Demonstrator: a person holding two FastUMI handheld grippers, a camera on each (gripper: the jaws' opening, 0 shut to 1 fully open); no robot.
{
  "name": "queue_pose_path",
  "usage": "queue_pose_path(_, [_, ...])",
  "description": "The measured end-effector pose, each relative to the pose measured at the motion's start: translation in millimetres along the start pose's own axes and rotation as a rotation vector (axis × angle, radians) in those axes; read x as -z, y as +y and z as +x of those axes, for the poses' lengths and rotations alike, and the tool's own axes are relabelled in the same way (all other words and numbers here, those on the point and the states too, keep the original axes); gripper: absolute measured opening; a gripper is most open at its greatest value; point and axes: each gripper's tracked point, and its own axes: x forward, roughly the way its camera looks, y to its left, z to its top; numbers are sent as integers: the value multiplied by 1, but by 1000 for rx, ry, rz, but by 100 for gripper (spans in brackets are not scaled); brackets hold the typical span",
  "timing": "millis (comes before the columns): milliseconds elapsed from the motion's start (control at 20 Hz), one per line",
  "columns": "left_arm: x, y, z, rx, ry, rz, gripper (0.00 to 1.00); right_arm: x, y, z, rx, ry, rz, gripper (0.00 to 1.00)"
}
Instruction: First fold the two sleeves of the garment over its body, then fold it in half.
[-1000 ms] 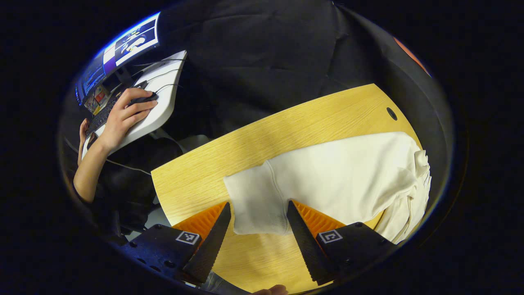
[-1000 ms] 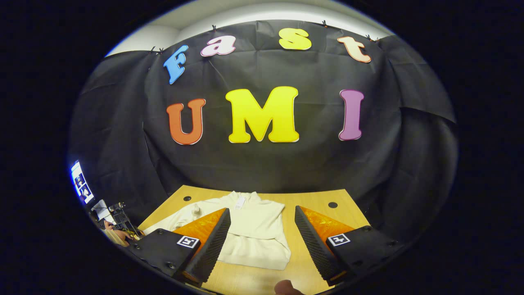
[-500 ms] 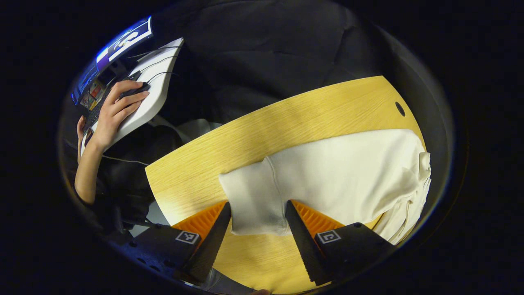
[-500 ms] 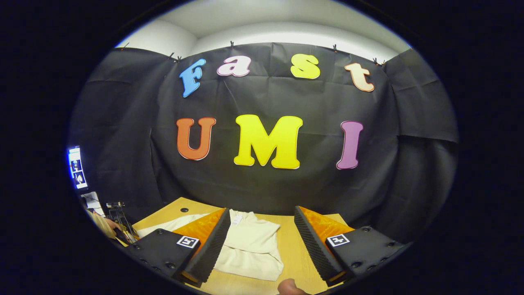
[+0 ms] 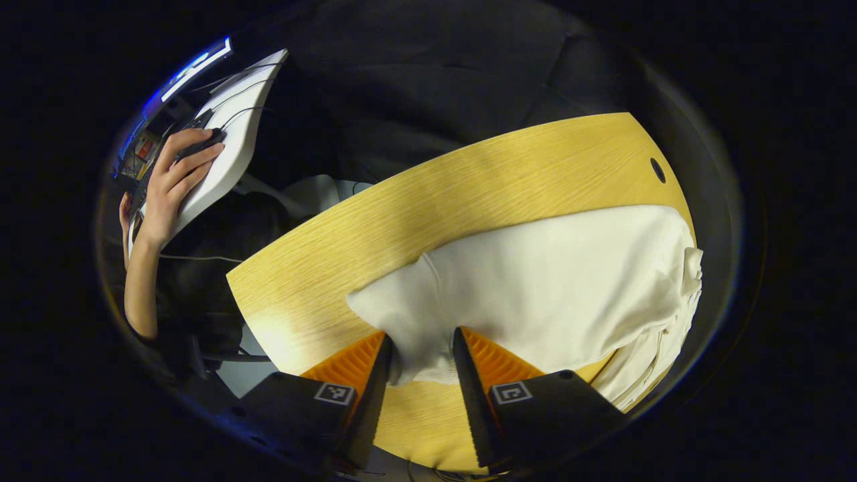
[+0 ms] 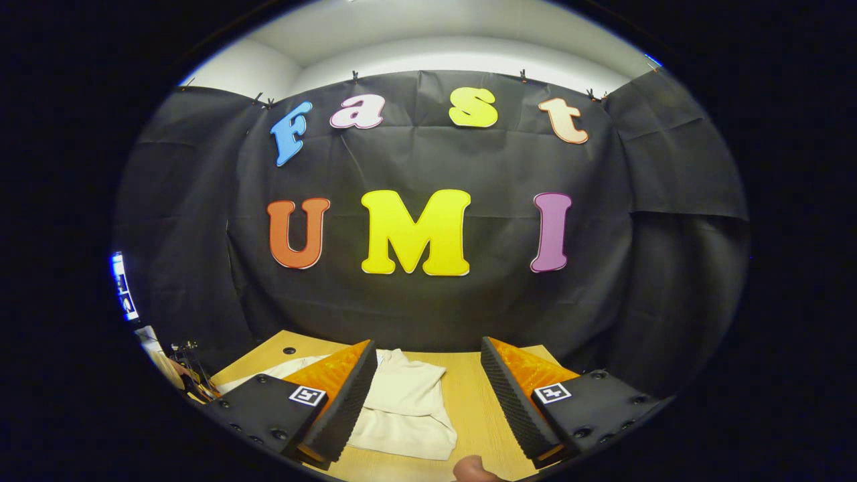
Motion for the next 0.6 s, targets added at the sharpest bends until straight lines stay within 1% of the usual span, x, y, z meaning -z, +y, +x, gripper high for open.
queue_pose_path(50, [2, -5, -1, 20, 12, 5, 43, 0, 1, -1, -5, 4, 2, 96])
queue_pose_path(100, [2, -5, -2, 30, 18, 6, 41, 1, 2, -1, -9, 4, 0, 96])
queue_pose_path(150, [2, -6, -3, 38, 19, -2, 27, 1, 1, 2, -10, 7, -4, 95])
queue_pose_path(200, [1, -8, -5, 50, 19, -12, 25, 2, 2, 3, -14, 9, -4, 96])
queue_pose_path(350, [-7, -14, -14, 79, 4, -7, 7, 6, -1, 9, -18, 23, 5, 96])
queue_pose_path(500, [-23, -26, -35, 94, -44, 44, 5, 12, -5, 18, -16, 46, 16, 95])
queue_pose_path(550, [-31, -34, -43, 102, -65, 58, 5, 12, -6, 21, -17, 49, 22, 96])
queue_pose_path(600, [-39, -45, -52, 117, -89, 72, 5, 13, -6, 24, -22, 49, 26, 95])
